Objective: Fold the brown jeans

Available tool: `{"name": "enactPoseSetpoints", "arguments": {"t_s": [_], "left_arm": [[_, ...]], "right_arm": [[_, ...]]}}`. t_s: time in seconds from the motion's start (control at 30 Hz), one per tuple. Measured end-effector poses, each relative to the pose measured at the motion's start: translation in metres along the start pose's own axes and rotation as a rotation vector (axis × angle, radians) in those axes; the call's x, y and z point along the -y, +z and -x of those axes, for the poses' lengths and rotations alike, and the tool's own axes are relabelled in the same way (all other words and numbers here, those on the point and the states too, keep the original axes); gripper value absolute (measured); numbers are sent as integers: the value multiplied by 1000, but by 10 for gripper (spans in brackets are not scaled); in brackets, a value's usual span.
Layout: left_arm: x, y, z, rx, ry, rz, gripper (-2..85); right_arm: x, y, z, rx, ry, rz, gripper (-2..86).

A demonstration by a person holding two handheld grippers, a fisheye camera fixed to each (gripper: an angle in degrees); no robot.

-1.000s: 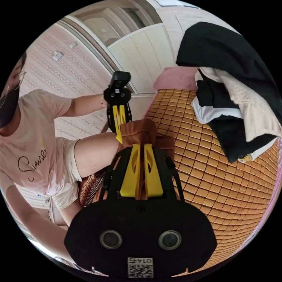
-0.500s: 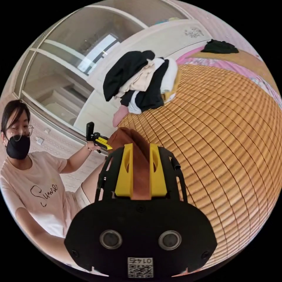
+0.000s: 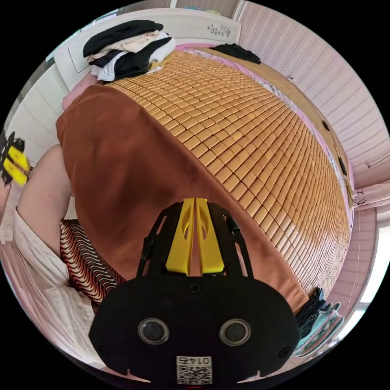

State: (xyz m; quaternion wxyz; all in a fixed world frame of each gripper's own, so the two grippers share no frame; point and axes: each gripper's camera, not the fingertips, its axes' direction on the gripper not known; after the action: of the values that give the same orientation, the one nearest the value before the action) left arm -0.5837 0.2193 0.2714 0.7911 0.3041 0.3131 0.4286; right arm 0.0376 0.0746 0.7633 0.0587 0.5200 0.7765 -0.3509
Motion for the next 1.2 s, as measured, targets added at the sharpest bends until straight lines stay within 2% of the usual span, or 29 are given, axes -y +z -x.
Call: {"name": "enactPoseSetpoints", "arguments": {"t_s": [0.03, 0.07, 0.17, 0.2, 0.27, 0.33, 0.4, 0.43, 0.47, 0.57, 0.73, 0.87, 1.0, 1.1, 1.2], "left_arm": [[19, 38, -19, -60, 42, 12, 6], [35, 75, -41, -36, 90, 26, -1], [63, 156, -86, 199, 161, 113, -8], [67, 170, -91, 203, 155, 137, -8], [79, 217, -102, 101, 144, 214, -9], [83, 246, -107, 81, 126, 254, -10], [81, 282, -110, 72, 149, 360, -10], [74, 317, -112, 52, 169, 518, -10], [69, 334, -113, 59, 185, 541, -9], [65, 347, -119, 68, 287, 523, -8], [79, 366, -112, 16, 259, 576, -9], [83, 376, -106, 56, 261, 513, -8], [83, 384, -91, 15, 256, 469, -8], [93, 385, -72, -26, 138, 499, -8], [95, 362, -47, -124, 31, 439, -7]], "right_arm": [[18, 13, -4, 4, 0, 102, -8], [31, 22, -5, 23, -14, 172, -7], [48, 21, -4, 27, -175, 239, -7], [51, 21, -7, 48, -173, 255, -7], [61, 21, -16, 101, -180, 292, -7], [65, 20, -11, 77, -258, 315, -8], [70, 19, -8, 57, -318, 347, -8], [76, 19, -12, 74, -293, 385, -8], [82, 21, -17, 95, -245, 430, -8], [94, 24, -16, 69, -228, 538, -7], [92, 26, 2, -55, -373, 641, -4], [79, 24, 1, -86, -422, 700, -2], [53, 17, 1, -143, -484, 702, -3], [20, 1, -10, -165, -459, 610, -5], [-37, -34, -51, -67, -253, 328, -8]]}}
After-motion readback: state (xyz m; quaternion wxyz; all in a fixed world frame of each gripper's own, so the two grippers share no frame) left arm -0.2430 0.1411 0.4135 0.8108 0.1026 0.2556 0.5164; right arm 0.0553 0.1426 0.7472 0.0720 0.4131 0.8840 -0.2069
